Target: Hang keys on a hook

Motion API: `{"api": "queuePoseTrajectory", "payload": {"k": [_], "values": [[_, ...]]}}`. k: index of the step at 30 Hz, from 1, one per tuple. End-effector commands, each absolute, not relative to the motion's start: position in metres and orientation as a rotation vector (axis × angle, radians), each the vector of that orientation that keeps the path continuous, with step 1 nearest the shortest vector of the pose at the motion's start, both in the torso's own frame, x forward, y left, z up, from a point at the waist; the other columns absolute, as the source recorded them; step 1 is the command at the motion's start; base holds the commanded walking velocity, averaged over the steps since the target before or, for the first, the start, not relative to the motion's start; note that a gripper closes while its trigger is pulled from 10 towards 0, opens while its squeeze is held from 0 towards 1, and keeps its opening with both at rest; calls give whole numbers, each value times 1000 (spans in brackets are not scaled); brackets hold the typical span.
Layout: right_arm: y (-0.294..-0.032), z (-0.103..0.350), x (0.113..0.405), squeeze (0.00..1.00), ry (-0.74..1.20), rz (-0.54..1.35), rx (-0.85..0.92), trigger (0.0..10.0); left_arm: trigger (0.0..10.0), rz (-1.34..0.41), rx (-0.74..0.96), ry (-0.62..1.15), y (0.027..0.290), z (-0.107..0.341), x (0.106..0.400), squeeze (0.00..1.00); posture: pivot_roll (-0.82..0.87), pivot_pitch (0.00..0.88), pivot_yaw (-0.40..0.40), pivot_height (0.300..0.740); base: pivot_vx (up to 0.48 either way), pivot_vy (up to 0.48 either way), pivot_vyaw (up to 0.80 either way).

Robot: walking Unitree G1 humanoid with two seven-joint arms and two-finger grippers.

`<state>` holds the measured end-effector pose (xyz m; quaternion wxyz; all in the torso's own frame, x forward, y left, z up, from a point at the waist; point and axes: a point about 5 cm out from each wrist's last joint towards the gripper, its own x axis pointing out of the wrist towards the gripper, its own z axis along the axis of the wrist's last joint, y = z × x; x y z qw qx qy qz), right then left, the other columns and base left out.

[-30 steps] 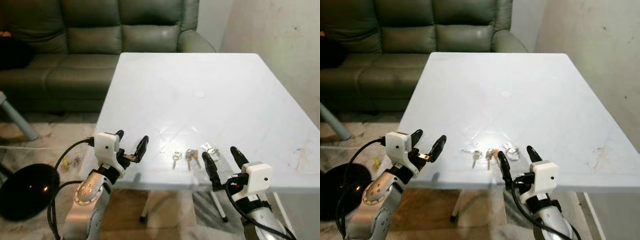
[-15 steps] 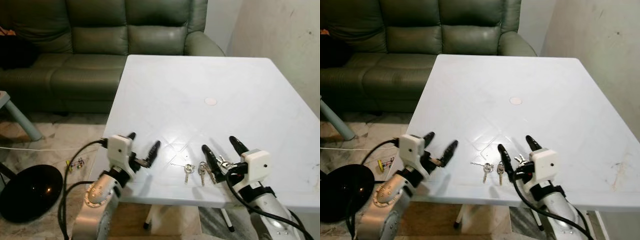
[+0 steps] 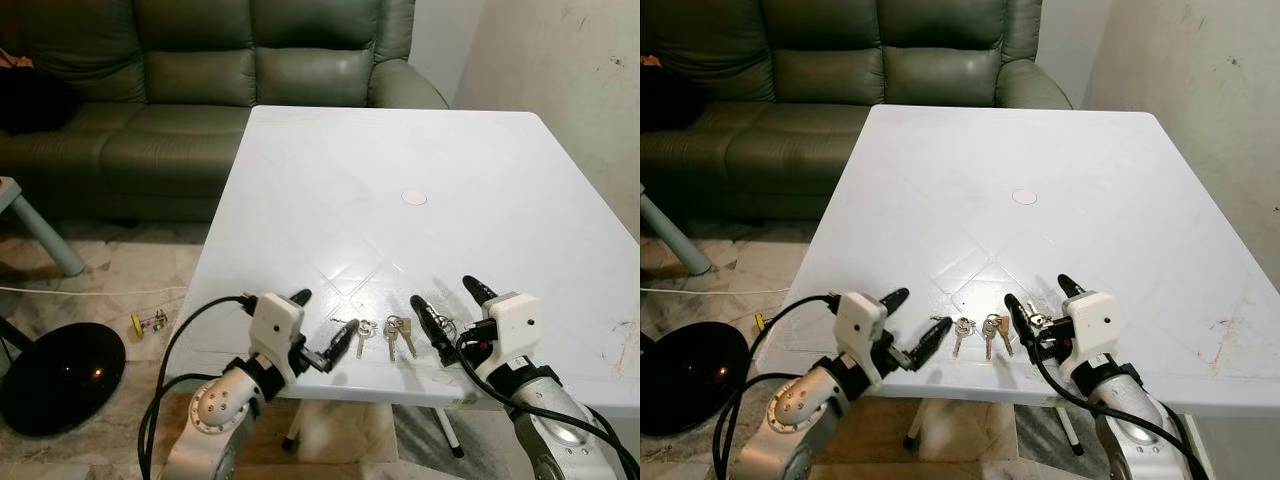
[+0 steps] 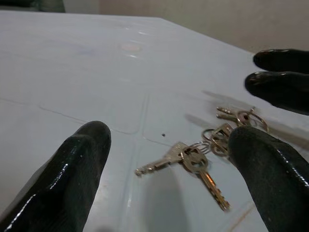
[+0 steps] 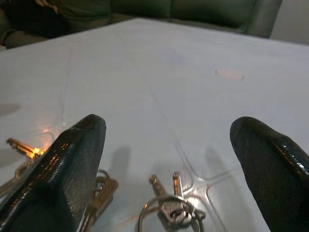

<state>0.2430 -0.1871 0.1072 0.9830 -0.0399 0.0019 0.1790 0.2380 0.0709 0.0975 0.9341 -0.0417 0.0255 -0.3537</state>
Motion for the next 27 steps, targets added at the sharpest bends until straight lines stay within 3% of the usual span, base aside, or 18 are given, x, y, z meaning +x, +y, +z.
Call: {"api": "queuePoseTrajectory", "payload": {"k": [1, 24, 25, 26, 27], "values": [[-194, 107, 247, 0, 22, 353, -87, 10000, 10000, -761, -70, 54, 68, 99, 233, 0, 79, 99, -6, 740, 0, 0, 0], [-219, 91, 248, 0, 106, 515, -145, 10000, 10000, -771, -68, 60, 68, 99, 227, 0, 84, 121, -3, 740, 0, 0, 0], [-220, 91, 249, 0, 108, 511, -145, 7333, 10000, -771, -68, 60, 68, 99, 226, 0, 84, 121, -3, 740, 0, 0, 0], [-220, 91, 249, 0, 109, 509, -138, 7333, 10000, -770, -68, 60, 68, 99, 226, 0, 84, 121, -3, 740, 0, 0, 0], [-220, 91, 249, 0, 107, 508, -132, 1412, 10000, -768, -68, 60, 68, 99, 226, 0, 85, 122, -4, 740, 0, 0, 0]]}}
